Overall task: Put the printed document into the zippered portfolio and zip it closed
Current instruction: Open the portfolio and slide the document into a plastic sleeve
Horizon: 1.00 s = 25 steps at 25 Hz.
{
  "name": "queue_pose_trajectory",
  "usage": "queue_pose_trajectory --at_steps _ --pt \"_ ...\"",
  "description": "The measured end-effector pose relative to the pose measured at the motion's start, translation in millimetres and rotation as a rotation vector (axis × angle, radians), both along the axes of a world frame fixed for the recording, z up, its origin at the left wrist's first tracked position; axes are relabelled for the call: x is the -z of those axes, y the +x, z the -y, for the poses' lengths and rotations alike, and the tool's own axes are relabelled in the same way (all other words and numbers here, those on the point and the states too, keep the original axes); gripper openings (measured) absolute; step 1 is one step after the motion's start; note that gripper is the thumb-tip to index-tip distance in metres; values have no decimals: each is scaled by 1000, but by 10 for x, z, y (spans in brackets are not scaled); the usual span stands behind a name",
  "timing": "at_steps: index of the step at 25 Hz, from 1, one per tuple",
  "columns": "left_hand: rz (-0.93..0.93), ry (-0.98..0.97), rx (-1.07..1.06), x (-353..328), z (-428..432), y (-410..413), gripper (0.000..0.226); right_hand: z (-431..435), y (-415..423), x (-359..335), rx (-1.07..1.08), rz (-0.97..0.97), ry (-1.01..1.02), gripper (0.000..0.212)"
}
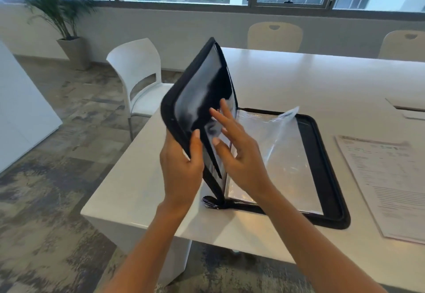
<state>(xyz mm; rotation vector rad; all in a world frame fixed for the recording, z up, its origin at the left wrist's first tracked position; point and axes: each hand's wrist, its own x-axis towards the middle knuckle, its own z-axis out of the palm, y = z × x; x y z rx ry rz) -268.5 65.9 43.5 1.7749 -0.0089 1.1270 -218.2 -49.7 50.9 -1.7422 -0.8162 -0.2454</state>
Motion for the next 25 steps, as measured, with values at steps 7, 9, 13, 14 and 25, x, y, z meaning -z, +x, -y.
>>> queue_pose_trajectory --at_steps 7,9,13,14,25 --pt "-198 -292 -208 394 -494 -114 85 -159 -54 607 86 212 -313 52" --pt "-279 -268 -307 509 -610 -142 97 -136 -52 705 145 290 -368 55" --pt "-626 103 -582 635 -755 -130 93 9 -28 848 432 264 -557 53" --pt "-685 192 -605 645 -756 -122 88 79 -25 886 504 237 -615 51" --pt "-923 650 -432 590 -443 122 57 987 -4 949 704 -268 -948 82"
